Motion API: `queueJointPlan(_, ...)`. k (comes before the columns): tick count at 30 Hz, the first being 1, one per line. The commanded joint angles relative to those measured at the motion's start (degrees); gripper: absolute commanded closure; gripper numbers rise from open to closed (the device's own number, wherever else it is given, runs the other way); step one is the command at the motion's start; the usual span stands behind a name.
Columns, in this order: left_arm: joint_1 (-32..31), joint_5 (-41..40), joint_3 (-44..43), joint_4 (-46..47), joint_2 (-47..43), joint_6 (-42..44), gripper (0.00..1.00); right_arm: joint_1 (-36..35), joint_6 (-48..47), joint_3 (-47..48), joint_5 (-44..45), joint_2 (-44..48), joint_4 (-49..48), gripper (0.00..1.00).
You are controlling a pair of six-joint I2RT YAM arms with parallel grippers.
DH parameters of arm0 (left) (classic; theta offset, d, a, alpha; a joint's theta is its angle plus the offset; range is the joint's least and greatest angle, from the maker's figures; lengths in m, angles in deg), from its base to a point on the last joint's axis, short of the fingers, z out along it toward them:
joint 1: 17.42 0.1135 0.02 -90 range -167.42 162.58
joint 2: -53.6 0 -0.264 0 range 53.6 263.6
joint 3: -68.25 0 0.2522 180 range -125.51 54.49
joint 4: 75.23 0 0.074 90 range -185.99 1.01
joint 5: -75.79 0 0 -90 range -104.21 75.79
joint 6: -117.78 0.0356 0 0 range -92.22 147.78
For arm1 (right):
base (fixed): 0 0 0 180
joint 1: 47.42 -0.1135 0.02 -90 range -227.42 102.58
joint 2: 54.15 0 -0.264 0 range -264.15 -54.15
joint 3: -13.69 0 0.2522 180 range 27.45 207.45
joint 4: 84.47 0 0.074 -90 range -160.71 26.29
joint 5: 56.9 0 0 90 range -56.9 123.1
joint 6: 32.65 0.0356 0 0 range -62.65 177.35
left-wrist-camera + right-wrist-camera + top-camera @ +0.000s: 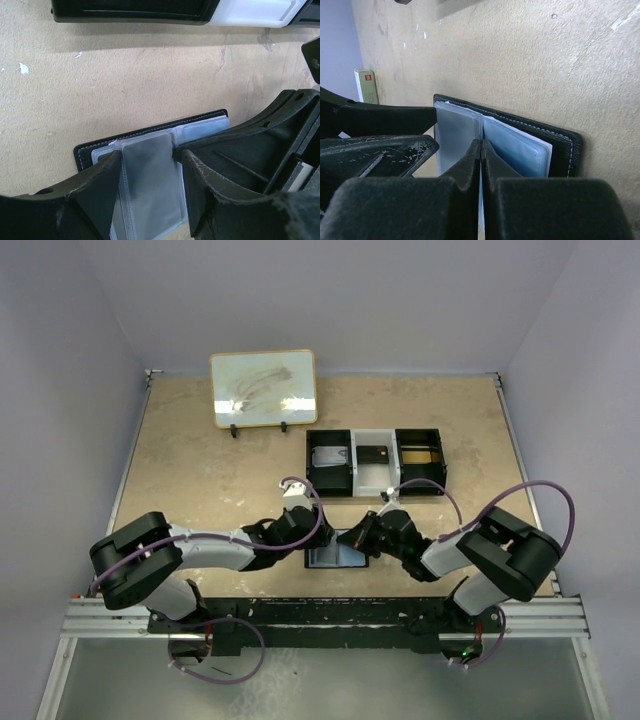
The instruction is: Take the credit cards out of the card holder
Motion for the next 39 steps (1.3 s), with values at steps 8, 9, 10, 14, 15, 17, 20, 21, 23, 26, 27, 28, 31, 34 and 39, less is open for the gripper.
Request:
queueJointPlan(8,-1.38,4.68,1.89,2.18,-1.11,-5.35,0.52,0.39,0.24,-6.45,-0.39,-13.64,-2.37,1.00)
queueJointPlan(9,-1.37,3.67,2.09,1.10,-1.80,-5.63,0.52,0.41,0.51,-6.65,-0.44,-14.15,-3.00,1.00)
queueJointPlan(10,-1.38,2.65,2.25,-0.14,-2.44,-5.76,0.52,0.43,0.83,-7.02,-0.33,-14.40,-3.78,1.00)
queueJointPlan(14,-1.38,0.62,3.10,-2.33,-4.34,-6.80,0.52,0.80,1.33,-7.62,-0.29,-13.92,-4.36,1.00)
queueJointPlan(15,-1.36,0.91,3.22,-2.22,-4.47,-6.85,0.52,0.85,1.31,-7.54,-0.22,-13.50,-4.04,1.00)
queueJointPlan(17,-1.38,2.27,3.29,-1.10,-4.20,-6.37,0.52,1.00,1.25,-7.36,-0.21,-13.04,-3.26,1.00)
queueJointPlan(20,-1.42,4.36,2.59,-0.10,-3.26,-5.48,0.52,1.16,1.60,-6.98,0.01,-12.34,-1.66,1.00)
queueJointPlan(21,-1.46,4.66,2.30,-0.08,-2.97,-5.33,0.52,1.20,1.76,-6.91,0.10,-12.08,-1.10,1.00)
queueJointPlan(23,-1.62,5.23,2.24,0.58,-2.78,-5.26,0.52,1.36,2.07,-7.04,0.19,-11.33,-0.71,1.00)
queueJointPlan(26,-1.86,7.11,2.71,4.07,-2.95,-5.56,0.53,1.53,1.80,-6.86,0.24,-10.32,0.30,1.00)
queueJointPlan(27,-1.90,7.75,2.77,5.38,-3.01,-5.66,0.53,1.55,1.64,-6.73,0.17,-10.10,0.73,1.00)
queueJointPlan(28,-1.99,8.14,2.68,6.47,-3.10,-5.86,0.53,1.55,1.53,-6.60,0.09,-9.95,1.05,1.00)
queueJointPlan(31,-2.36,8.54,2.23,8.83,-3.64,-6.26,0.54,1.55,1.13,-6.09,-0.41,-9.92,1.72,1.00)
queueJointPlan(34,-2.66,8.42,1.45,9.72,-4.04,-6.34,0.55,1.55,0.21,-5.28,-1.17,-9.90,2.58,1.00)
queueJointPlan(39,-3.03,7.65,0.62,10.60,-4.23,-6.60,0.56,1.55,-1.39,-4.26,-1.41,-7.37,5.39,1.00)
